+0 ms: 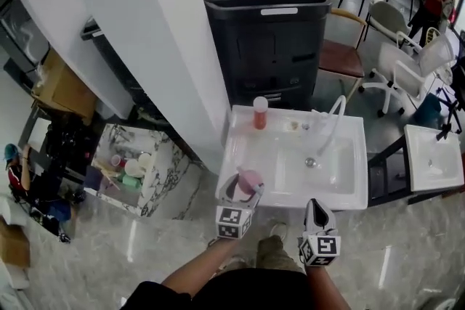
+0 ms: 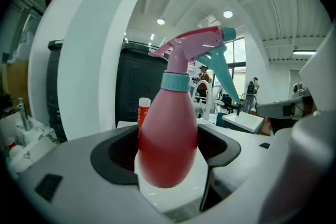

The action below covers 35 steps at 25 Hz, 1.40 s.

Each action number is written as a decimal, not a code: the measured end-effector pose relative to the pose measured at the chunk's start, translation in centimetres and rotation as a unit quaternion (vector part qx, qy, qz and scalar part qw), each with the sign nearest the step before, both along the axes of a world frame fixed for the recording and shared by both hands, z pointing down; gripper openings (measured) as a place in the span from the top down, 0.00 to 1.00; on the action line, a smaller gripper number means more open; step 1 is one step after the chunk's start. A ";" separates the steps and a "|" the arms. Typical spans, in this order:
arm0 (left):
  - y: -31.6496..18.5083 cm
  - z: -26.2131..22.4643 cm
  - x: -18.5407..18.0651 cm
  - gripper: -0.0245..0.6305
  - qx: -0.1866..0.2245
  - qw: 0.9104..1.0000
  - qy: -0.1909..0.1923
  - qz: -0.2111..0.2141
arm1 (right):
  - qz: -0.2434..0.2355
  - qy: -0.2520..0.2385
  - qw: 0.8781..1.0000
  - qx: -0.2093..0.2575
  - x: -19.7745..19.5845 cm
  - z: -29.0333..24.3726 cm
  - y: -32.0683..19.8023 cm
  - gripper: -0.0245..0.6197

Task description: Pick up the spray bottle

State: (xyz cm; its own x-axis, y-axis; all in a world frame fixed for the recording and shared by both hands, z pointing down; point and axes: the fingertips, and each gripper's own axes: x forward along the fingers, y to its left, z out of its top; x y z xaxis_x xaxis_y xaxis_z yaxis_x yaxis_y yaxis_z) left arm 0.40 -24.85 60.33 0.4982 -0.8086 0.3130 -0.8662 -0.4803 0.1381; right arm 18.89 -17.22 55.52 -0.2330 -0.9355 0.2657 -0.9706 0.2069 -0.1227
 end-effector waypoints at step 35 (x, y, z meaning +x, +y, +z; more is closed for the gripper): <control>19.6 -6.6 -9.5 0.44 0.034 0.998 0.058 -0.007 | -0.035 0.051 0.998 0.033 -14.2 -3.9 13.3 0.97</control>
State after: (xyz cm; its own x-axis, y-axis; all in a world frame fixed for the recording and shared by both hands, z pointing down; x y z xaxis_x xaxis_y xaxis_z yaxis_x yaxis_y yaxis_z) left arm -9.13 -5.21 53.69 0.5168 -0.8328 0.1983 -0.8528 -0.4805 0.2046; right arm 4.69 -3.92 51.61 -0.2734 -0.9339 0.2304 -0.9603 0.2790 -0.0084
